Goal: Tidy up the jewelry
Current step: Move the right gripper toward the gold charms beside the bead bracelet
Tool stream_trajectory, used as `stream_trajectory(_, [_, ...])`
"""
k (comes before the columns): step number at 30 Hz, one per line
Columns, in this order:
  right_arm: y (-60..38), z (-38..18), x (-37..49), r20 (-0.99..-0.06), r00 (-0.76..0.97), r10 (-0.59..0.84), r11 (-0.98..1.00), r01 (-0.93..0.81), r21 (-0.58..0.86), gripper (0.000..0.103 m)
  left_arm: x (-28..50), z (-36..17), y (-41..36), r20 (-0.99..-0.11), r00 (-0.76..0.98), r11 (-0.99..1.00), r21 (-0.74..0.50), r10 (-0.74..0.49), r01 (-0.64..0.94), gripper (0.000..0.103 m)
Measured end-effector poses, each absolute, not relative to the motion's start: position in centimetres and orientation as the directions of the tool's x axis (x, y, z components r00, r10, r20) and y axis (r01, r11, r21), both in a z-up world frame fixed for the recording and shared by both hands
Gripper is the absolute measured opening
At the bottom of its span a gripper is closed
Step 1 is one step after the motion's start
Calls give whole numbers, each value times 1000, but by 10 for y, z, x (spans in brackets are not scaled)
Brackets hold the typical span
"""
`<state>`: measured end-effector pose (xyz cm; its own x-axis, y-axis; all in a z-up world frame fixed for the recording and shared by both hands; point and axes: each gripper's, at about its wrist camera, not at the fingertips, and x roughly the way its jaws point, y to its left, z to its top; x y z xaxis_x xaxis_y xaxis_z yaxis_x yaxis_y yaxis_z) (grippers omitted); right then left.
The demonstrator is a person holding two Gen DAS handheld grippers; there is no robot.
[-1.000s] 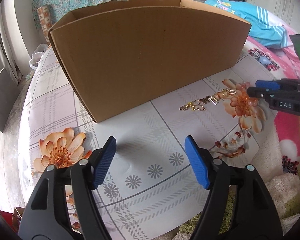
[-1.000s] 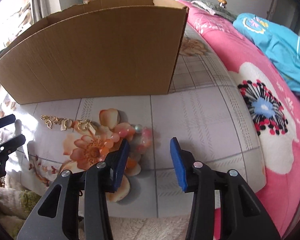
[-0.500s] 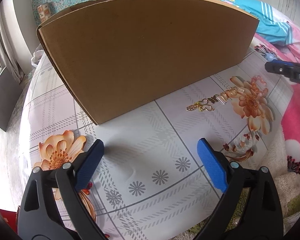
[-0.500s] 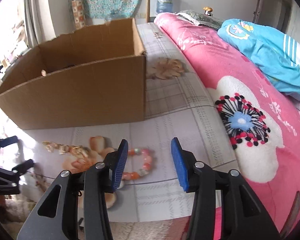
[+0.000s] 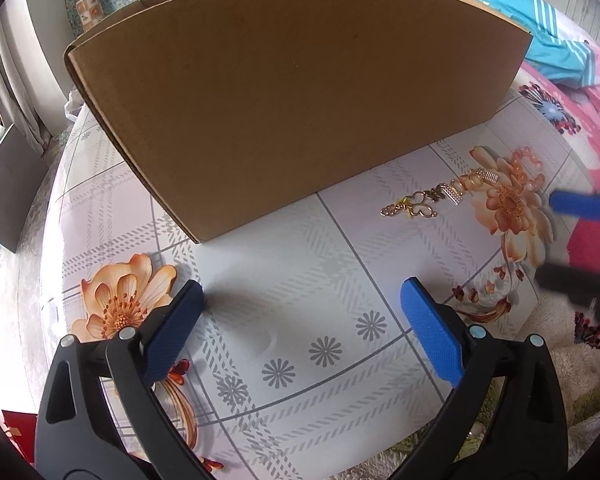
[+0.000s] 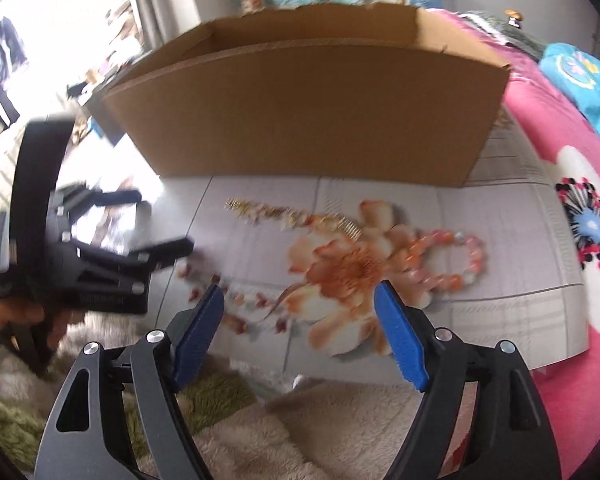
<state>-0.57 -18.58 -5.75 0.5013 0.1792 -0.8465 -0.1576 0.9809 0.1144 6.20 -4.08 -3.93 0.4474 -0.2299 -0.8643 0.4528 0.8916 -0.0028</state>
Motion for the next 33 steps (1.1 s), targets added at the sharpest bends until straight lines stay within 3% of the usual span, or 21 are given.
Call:
stream_trajectory(11, [-195, -74, 5, -854, 482, 198, 975, -185, 121, 78, 68, -37, -48, -875, 431, 893, -5, -223, 451, 96])
stream_trajectory(18, [-202, -73, 10, -849, 487, 204, 976, -166, 139, 97, 72, -37, -49, -876, 431, 898, -6, -217, 439, 96])
stream_trajectory(26, [-213, -72, 8, -825, 510, 241, 971, -137, 198, 97, 75, -36, -50, -874, 434, 898, -5, -218, 441, 96])
stream_trajectory(33, [-206, -74, 8, -837, 506, 207, 977, -149, 151, 97, 75, -36, -48, -876, 431, 898, -5, -216, 439, 96])
